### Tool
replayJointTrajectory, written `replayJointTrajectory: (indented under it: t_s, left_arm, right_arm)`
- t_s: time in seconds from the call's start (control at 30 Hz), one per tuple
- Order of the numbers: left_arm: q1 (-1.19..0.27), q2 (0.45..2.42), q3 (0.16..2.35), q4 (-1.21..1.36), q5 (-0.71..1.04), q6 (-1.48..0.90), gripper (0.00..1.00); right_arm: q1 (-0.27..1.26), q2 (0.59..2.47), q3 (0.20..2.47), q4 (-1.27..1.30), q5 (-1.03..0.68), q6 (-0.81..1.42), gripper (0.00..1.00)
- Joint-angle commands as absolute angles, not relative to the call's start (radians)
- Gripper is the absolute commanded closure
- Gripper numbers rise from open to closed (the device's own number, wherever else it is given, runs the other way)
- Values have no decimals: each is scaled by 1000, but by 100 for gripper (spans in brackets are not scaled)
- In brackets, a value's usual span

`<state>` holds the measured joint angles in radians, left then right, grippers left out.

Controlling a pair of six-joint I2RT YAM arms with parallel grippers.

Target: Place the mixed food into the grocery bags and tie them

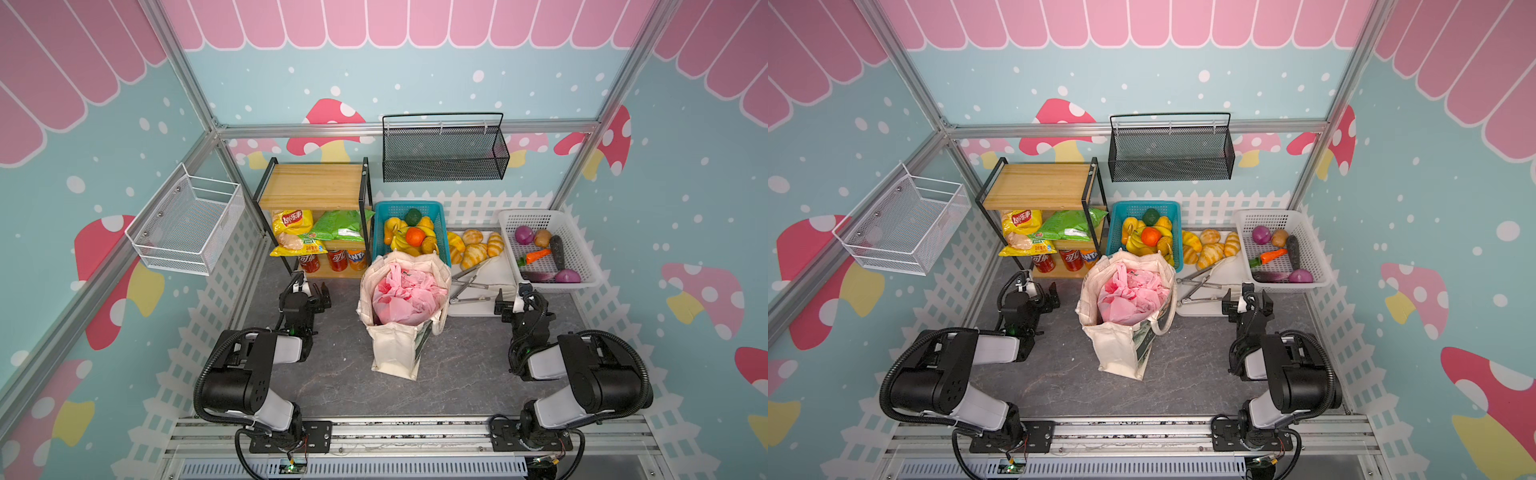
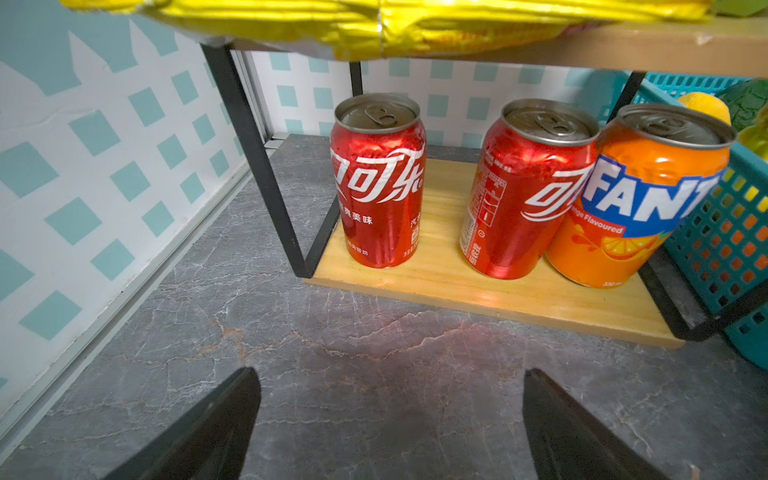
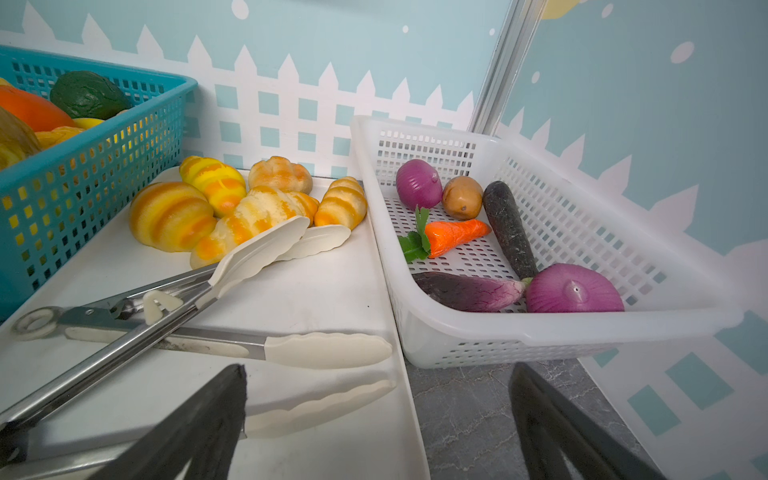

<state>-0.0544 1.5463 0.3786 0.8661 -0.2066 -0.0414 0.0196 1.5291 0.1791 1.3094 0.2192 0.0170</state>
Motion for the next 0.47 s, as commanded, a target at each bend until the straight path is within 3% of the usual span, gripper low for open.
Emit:
replayJointTrajectory:
  t_s: [0.0,0.43]
  left_arm:
    - [-51,1540,394,884,-220,-41,0]
    - [-49,1540,396,879,-219,-41,0]
  right_arm:
    - [18,1531,187,1354,215,25,0]
    - [30,1533,192,1351,171,-5,0]
